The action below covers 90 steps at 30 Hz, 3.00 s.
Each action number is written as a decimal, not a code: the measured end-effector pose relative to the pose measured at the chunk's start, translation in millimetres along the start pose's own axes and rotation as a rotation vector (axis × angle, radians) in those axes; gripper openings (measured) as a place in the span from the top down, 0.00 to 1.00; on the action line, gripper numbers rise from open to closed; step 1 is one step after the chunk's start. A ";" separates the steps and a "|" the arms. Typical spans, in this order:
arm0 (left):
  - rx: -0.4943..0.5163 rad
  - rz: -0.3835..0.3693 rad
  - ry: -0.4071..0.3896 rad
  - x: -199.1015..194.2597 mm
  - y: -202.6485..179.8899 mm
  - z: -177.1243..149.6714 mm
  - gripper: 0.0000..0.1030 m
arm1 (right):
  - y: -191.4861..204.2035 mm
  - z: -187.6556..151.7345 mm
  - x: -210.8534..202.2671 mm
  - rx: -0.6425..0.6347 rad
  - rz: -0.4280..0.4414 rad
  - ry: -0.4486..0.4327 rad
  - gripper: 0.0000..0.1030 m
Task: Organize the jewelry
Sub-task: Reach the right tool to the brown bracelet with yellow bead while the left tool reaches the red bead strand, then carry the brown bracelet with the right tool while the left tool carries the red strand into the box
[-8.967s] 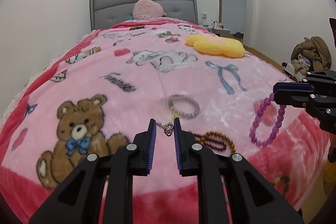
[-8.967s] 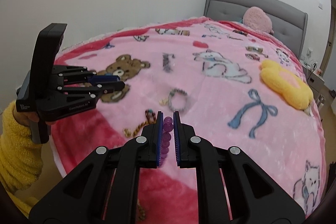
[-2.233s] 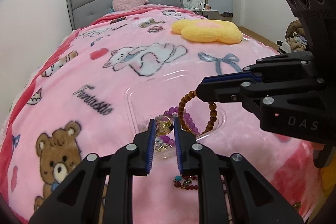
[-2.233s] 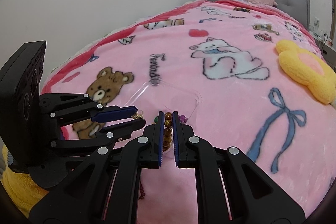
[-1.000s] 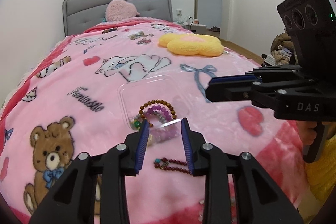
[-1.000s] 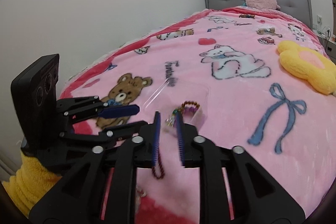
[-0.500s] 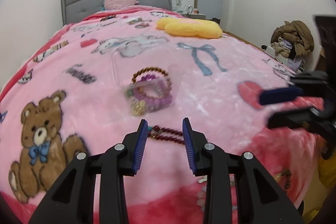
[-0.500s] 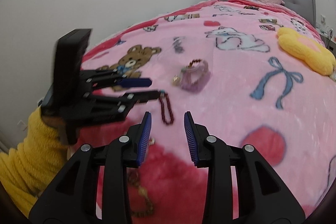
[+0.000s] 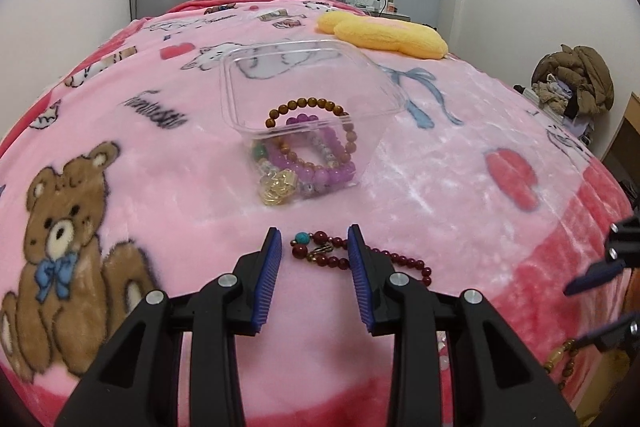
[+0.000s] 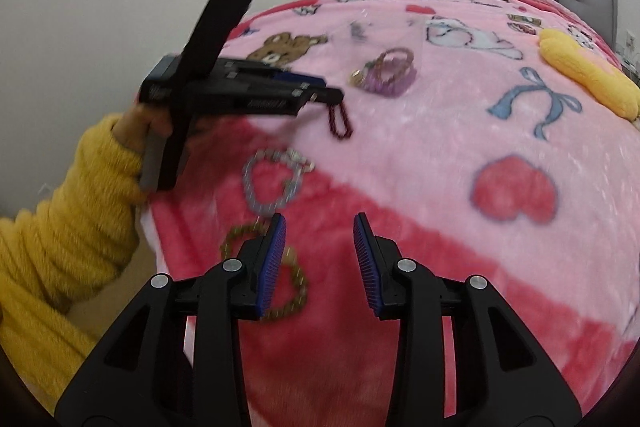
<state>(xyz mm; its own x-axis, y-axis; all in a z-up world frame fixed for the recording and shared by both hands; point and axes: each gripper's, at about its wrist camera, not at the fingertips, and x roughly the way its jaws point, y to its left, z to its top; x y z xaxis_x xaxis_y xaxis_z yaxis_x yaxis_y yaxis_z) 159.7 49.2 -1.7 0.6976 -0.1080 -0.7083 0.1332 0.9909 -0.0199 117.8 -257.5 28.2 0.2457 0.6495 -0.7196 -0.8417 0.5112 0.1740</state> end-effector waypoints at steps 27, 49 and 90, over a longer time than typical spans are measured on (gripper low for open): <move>0.012 0.036 -0.036 2.6 -12.5 -11.3 0.84 | 4.1 -14.7 9.6 -0.038 -0.038 0.055 0.91; 0.023 0.003 -0.117 -33.7 -19.9 -9.0 0.93 | 13.0 7.8 -30.3 -0.036 -0.016 -0.080 0.91; 0.011 0.029 -0.315 -99.3 -14.7 57.5 0.93 | -24.5 141.7 -6.1 0.060 -0.070 -0.231 0.91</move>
<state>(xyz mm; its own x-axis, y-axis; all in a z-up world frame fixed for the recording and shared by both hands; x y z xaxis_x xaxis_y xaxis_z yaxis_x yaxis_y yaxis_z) 128.9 40.7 109.5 0.8850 -0.1010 -0.4546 0.1165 0.9932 0.0061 205.1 -194.2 123.6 0.4115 0.7195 -0.5594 -0.7906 0.5872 0.1737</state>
